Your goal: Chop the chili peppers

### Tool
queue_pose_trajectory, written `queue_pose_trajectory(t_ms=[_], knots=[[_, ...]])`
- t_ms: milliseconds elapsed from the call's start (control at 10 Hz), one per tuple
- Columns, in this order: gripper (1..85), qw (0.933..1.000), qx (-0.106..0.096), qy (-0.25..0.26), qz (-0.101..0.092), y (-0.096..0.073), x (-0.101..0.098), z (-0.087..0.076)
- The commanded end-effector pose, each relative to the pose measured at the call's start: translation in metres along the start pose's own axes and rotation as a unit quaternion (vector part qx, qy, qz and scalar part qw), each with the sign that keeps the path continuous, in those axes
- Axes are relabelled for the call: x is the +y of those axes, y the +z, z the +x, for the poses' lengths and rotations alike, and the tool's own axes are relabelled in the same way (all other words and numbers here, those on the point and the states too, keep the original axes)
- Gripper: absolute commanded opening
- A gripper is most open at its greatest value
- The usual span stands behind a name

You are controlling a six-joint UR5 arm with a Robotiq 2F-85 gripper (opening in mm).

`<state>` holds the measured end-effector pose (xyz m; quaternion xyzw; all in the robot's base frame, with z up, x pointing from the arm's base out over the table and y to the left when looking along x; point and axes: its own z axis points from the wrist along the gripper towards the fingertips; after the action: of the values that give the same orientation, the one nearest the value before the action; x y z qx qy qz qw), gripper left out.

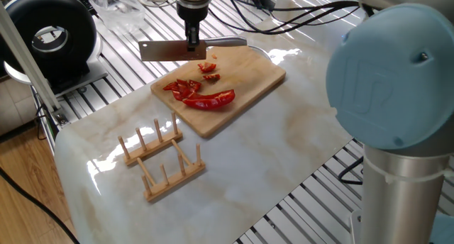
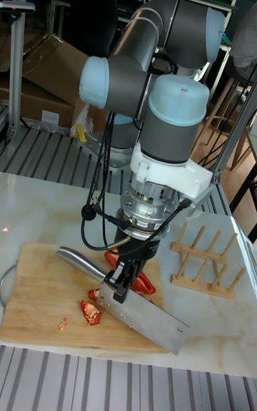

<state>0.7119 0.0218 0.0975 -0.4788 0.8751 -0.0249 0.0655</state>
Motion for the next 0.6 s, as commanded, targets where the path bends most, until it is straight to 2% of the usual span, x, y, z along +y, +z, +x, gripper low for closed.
queue_pose_trajectory(t_ms=[0, 200, 500], knots=[[1.3, 1.0000, -0.004, -0.001, -0.007, 0.012, -0.002, -0.002], [1.3, 1.0000, -0.004, -0.005, -0.003, 0.018, -0.006, 0.003], [1.3, 0.9997, 0.009, -0.019, 0.012, 0.015, -0.015, 0.018]])
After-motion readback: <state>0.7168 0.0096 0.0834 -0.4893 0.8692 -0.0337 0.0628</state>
